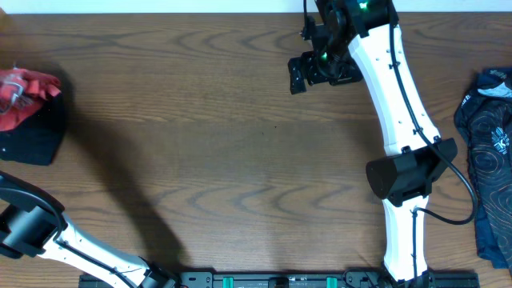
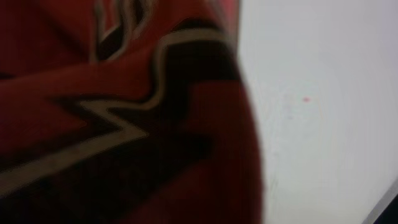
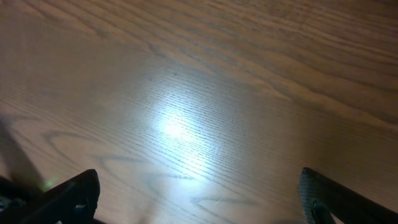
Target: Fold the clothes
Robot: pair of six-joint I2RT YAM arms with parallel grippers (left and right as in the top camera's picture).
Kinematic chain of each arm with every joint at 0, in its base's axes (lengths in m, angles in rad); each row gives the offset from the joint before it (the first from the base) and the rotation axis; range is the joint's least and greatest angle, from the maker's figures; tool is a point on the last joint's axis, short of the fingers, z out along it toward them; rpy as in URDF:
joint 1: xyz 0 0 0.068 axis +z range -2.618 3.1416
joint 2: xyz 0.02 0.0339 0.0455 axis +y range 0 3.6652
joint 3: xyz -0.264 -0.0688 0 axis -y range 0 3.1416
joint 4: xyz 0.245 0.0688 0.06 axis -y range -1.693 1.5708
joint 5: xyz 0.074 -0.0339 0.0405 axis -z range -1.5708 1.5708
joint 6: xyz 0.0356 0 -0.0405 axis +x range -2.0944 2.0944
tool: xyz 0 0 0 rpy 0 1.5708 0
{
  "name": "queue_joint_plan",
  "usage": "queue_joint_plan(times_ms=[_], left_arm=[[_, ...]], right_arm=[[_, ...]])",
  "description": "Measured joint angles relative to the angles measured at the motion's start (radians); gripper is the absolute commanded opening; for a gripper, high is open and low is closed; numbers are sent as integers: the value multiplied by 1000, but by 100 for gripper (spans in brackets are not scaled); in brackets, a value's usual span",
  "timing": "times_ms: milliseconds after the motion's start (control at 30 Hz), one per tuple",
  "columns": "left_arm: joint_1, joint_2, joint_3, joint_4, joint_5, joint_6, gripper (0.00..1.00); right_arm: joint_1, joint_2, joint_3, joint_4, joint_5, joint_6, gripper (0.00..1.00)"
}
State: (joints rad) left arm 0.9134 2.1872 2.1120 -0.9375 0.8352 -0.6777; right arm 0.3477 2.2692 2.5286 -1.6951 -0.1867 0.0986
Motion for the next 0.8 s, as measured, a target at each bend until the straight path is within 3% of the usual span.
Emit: queue_joint_plan(times_ms=[433, 500, 533, 567, 667, 800], left_arm=[[13, 0, 0, -163, -140, 7, 6], [27, 0, 0, -163, -153, 16, 17], [34, 0, 0, -163, -159, 24, 37], [42, 0, 0, -162, -164, 30, 49], [64, 0, 0, -160, -178, 31, 67], [84, 0, 0, -159, -192, 44, 64]], right_arm=[[25, 0, 0, 0, -32, -29, 99], [25, 0, 0, 0, -40, -34, 99], [25, 0, 0, 0, -43, -35, 99], [25, 0, 0, 0, -44, -35, 99], [25, 0, 0, 0, -47, -39, 99], [25, 0, 0, 0, -49, -39, 99]])
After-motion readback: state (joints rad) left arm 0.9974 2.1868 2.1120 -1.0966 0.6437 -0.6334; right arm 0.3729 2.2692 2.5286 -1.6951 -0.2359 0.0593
